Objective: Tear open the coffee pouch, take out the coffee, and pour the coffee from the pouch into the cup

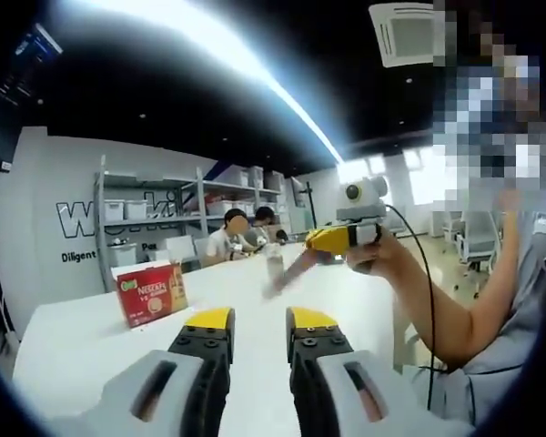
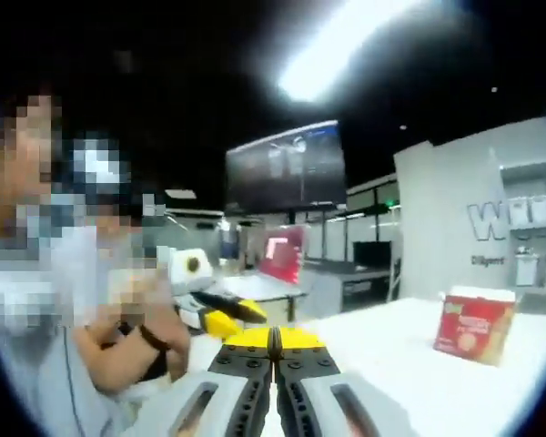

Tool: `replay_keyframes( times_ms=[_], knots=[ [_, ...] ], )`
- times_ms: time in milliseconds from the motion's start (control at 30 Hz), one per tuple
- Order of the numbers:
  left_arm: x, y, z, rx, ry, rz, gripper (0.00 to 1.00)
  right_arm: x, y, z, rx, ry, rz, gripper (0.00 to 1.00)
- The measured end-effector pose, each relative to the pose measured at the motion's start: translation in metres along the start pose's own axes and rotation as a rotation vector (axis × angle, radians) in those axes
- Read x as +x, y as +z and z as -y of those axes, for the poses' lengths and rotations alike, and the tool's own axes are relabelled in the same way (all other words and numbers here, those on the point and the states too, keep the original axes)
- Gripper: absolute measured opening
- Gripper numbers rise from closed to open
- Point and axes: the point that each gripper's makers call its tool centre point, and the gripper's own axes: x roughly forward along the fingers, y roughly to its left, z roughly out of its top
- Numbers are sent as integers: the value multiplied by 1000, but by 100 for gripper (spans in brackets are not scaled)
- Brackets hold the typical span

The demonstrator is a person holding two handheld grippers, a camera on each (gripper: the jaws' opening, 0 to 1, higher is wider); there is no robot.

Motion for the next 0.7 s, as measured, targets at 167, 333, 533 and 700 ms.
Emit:
replay_keyframes(
  times_ms=[167,333,533,700],
  knots=[
    [1,0,1,2,-2,-2,25,1,-10,13,0,-68,-59,0],
    [1,-1,3,6,-4,-5,25,5,-24,23,13,-97,-92,0],
    [1,-1,1,6,-3,-6,25,8,-21,18,13,-61,-81,0],
    [3,-2,4,5,-14,-7,25,7,-28,21,53,-41,-69,0]
  ],
)
